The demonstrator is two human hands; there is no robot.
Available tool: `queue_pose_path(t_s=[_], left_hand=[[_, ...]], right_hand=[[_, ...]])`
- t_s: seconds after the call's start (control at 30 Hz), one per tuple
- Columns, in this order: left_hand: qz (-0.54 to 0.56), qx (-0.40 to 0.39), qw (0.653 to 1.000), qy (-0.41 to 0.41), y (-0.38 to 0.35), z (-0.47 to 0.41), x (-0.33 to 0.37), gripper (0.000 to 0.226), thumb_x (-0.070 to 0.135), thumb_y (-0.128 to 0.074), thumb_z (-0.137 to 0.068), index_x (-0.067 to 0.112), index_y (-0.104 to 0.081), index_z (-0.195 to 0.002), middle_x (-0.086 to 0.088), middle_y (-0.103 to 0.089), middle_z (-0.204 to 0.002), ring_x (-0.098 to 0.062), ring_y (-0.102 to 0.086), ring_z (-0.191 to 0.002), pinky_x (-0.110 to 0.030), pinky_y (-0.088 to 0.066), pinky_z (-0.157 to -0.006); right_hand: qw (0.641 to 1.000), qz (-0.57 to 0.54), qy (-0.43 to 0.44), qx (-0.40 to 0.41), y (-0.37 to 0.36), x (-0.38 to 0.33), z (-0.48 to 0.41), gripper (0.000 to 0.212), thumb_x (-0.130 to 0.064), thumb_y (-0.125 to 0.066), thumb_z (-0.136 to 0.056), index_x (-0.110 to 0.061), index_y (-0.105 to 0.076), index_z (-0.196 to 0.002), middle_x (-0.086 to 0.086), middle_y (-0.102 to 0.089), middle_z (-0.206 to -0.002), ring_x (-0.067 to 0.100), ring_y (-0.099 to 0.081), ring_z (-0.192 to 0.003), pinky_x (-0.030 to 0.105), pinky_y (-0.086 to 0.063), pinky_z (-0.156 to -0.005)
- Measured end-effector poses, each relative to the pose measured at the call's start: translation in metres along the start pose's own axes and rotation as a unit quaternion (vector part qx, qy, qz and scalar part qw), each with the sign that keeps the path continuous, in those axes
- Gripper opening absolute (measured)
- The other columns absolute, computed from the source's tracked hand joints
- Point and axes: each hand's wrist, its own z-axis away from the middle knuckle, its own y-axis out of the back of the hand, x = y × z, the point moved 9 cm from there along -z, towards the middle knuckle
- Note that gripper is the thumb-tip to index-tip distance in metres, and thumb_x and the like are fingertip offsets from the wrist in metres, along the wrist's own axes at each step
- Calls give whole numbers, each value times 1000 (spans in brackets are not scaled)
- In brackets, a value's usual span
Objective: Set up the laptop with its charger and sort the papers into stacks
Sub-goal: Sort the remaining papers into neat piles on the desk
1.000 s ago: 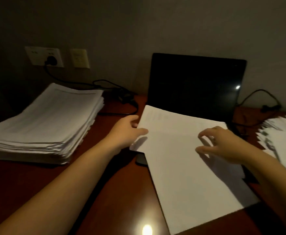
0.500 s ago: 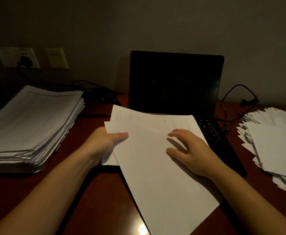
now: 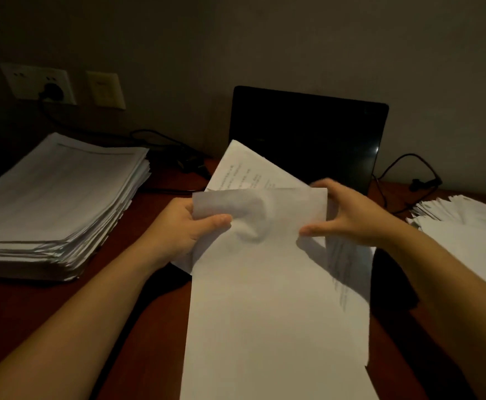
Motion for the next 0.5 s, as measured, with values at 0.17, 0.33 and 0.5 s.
queue_pose_path(t_s=[0.17,0.33,0.5], left_hand=[[50,112,992,32,32,-5,-9,19,30,-69,-94,18,-74,-108,1,-78,-101,-16,-74,-91,-30,-58,-75],[299,37,935,185,15,-1,-32,37,39,-54,-100,17,-70,-126,-10,-71,-124,-30,-67,-110,-40,-55,-85],[284,-13,938,197,-3,4,-27,36,35,-48,-103,16,-69,-125,-7,-74,-116,-26,-73,-98,-39,-58,-80]], right_hand=[[996,-53,-6,77,2,6,5,42,-43,-73,-75,-3,-61,-78,5,-53,-62,14,-50,-53,21,-39,-50],[958,-258,-67,107,-9,24,18,26,-30,-57,-97,-12,-65,-79,-8,-63,-56,1,-60,-51,12,-42,-46],[875,-454,-146,90,-35,35,23,20,-23,-52,-100,-9,-65,-98,2,-76,-79,18,-74,-71,33,-55,-64]])
